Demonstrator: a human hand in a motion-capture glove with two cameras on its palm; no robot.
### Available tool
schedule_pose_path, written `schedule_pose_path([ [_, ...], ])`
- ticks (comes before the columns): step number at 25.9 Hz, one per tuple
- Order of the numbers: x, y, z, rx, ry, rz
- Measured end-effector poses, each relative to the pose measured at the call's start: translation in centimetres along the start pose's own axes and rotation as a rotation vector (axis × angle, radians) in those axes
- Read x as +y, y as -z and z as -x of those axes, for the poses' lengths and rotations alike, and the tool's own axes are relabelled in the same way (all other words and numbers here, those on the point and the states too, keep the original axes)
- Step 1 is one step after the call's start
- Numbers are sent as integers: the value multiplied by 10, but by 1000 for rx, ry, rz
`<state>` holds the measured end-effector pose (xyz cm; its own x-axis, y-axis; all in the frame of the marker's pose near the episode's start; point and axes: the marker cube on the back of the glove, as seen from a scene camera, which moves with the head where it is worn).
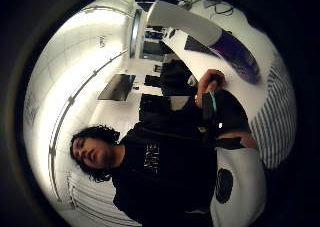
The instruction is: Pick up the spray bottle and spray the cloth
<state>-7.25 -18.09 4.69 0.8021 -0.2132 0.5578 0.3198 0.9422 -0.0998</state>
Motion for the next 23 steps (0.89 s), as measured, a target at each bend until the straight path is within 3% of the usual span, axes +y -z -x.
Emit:
schedule_pose_path([
  [3, -5, 4, -14, 112, -37, -2],
  [12, 48, -13, -5, 458, -127, 41],
  [23, 92, -25, 11, 506, -165, 8],
])
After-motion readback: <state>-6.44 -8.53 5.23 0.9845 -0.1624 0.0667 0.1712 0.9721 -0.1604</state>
